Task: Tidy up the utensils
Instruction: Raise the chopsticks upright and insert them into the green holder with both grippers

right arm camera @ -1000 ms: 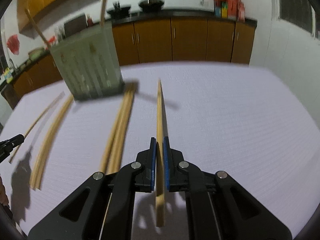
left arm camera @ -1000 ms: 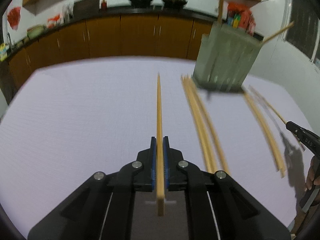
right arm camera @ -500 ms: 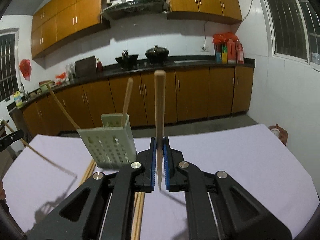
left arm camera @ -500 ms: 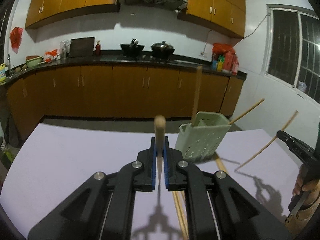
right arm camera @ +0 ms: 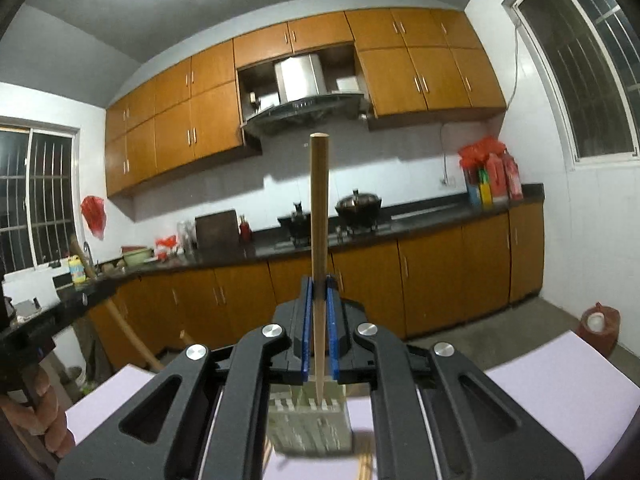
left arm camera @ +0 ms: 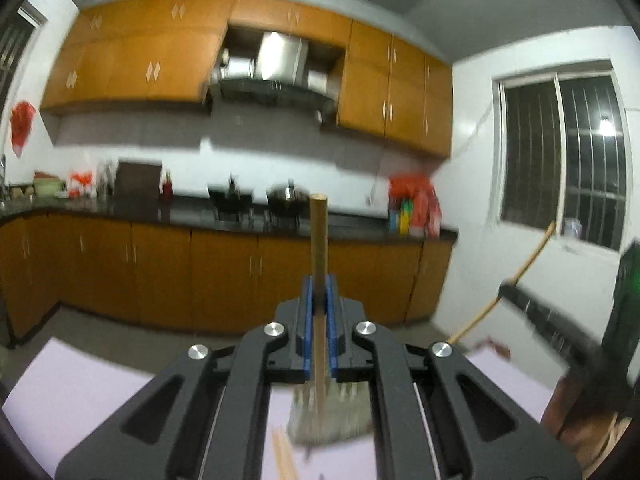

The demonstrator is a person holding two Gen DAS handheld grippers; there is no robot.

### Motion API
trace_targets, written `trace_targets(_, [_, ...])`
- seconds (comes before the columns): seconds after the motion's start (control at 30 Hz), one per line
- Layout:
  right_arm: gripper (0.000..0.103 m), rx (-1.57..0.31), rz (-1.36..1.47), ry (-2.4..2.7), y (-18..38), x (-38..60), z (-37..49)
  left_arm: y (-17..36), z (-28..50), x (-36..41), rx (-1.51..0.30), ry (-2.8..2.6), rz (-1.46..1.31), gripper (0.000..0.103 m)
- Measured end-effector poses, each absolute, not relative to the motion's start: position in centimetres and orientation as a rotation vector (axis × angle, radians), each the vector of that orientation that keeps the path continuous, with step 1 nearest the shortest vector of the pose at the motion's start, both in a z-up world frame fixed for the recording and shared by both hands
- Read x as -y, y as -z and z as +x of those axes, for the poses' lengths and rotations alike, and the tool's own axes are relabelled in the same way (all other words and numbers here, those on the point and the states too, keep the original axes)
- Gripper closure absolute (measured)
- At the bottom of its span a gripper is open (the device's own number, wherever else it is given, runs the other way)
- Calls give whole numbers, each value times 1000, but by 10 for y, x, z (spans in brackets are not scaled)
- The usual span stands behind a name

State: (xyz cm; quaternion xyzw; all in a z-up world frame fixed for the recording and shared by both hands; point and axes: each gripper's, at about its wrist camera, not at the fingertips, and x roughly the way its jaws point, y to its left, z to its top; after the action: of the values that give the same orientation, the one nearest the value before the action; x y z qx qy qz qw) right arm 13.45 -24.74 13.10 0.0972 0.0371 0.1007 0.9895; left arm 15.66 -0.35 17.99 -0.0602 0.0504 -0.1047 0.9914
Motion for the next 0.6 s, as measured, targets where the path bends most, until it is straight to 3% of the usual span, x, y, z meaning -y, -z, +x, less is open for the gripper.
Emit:
trace_targets(0.17, [95, -109, 192, -201, -115, 235, 172, -184, 188, 22, -31, 183, -141, 96])
trace_targets(0.5, [94, -271, 183, -223, -74, 224, 203, -119, 242, 33, -159, 181, -140, 93])
trace_targets(0.53, [93, -275, 178, -224, -73, 223, 202, -116, 244, 33, -173, 187, -144, 90])
trace_targets(0.6, [77, -271, 170, -216, -75, 224, 198, -110, 243, 29, -182, 181, -147, 80])
